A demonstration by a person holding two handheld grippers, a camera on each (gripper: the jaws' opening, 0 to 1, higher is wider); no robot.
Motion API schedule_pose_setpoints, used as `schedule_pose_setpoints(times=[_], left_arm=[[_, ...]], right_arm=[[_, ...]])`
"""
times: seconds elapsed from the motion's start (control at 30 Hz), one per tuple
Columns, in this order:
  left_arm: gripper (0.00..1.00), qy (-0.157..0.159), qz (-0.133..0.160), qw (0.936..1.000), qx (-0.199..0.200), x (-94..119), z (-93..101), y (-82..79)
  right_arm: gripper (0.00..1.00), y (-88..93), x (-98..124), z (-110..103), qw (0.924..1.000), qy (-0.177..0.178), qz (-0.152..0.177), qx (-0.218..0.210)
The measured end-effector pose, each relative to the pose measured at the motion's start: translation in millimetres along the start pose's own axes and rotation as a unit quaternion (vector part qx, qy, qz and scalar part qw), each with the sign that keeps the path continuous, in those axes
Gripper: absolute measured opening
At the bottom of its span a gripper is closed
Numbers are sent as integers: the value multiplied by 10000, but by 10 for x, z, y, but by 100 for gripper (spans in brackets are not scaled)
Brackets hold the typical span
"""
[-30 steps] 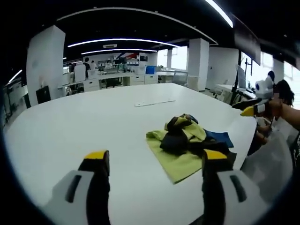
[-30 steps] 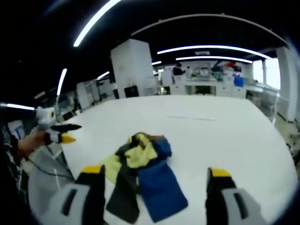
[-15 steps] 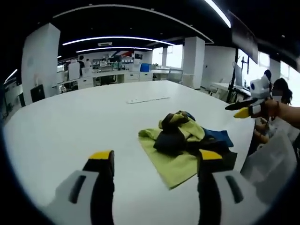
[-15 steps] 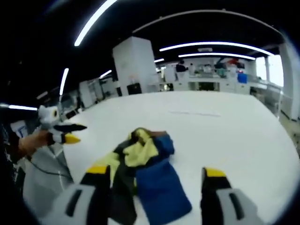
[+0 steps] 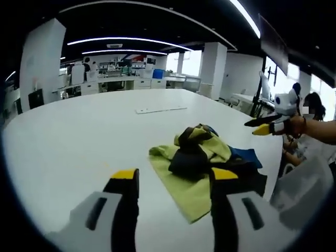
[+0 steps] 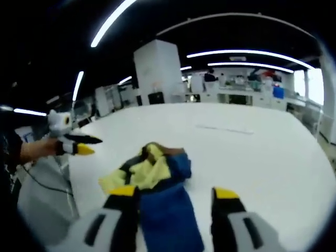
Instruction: Fold the garment on the visible template until the final outline fits inside the template.
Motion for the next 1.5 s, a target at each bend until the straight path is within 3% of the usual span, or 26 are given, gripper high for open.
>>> schedule_pose_setpoints(times=[0.43,0.9,1.07,1.23,1.5], left_arm=[[42,466,-318,9982,-204,-389,212,100],[29,617,-666,9952,-370,-865,37,207],[25,853,-853,9921,-341,-1028,61,282],[17,1149,-970,9878,-398,-1102,85,364],[11,1223,-1062,9856,-484,-1121,98,418]], right_arm=[[39,-20,-339,120,9994,-307,-125,44],[28,33,-706,260,9981,-518,-310,-81],[25,88,-798,269,9973,-614,-400,-76],[22,103,-901,285,9965,-716,-420,22],[10,100,-1009,252,9954,-822,-399,287]])
Point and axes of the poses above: the point that each gripper's makers call its tool centre point, and the gripper's own axes: x roughly backward along the fingers, z roughly to its right, y roughly out of its underside, the point moved 2 cm from there along x, roughly backward along the fingers, and after that the axes turned 3 degrees about -x, right-handed, at the moved point
